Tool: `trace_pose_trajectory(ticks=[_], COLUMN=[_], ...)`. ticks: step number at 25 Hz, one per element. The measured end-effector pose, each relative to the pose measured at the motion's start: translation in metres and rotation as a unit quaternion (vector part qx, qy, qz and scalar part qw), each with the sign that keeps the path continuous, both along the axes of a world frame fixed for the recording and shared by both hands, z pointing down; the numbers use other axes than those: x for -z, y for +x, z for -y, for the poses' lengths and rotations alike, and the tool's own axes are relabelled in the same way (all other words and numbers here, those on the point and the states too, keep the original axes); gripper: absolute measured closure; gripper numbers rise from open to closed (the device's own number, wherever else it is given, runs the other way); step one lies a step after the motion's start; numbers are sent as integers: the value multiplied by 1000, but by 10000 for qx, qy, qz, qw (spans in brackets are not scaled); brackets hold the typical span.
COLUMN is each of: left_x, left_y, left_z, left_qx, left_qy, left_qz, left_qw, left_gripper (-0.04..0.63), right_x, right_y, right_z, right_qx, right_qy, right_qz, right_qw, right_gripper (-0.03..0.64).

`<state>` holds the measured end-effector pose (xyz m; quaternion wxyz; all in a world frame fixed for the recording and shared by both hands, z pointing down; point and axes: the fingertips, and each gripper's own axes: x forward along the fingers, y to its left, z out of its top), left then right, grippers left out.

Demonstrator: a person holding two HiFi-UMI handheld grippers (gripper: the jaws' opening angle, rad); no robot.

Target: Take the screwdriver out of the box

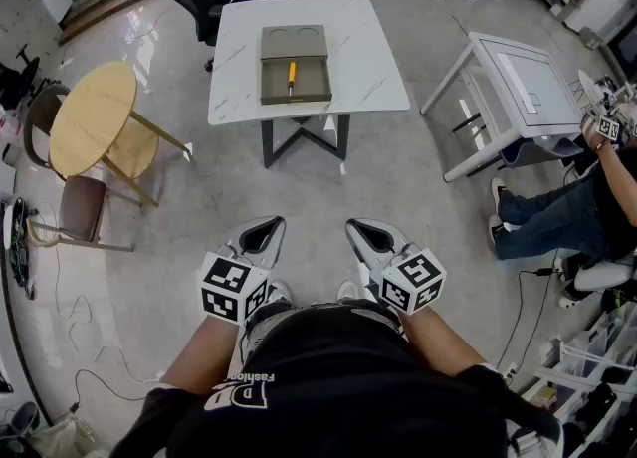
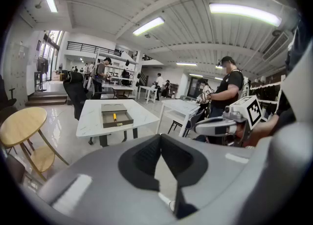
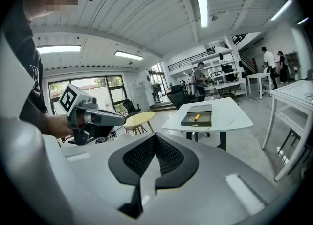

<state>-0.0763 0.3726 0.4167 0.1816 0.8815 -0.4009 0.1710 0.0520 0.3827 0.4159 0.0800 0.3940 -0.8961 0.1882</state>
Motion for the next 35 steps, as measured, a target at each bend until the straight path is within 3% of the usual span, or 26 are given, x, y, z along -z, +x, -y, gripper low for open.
trace_pose_trajectory(ticks=[7, 12, 16, 35], left_x=[2, -2, 0, -11], left_y=[0, -6, -13, -87], left_z=[4, 6, 7, 4], left_qx=[-24, -32, -113, -513], left_qy=[44, -20, -4, -39], left_qz=[-2, -11, -60, -160], left_qw=[10000, 10000, 9999, 9985], left_gripper=[537, 537, 537, 537], right_x=[0, 4, -1, -6], right_y=[-1, -12, -21, -95], right_z=[3, 2, 2, -18], right_qx=[30, 105, 30, -445], right_qy=[-8, -63, -80, -137], right_qz=[4, 323, 142, 54], right_qw=[10000, 9994, 9999, 9989], right_gripper=[620, 620, 620, 620])
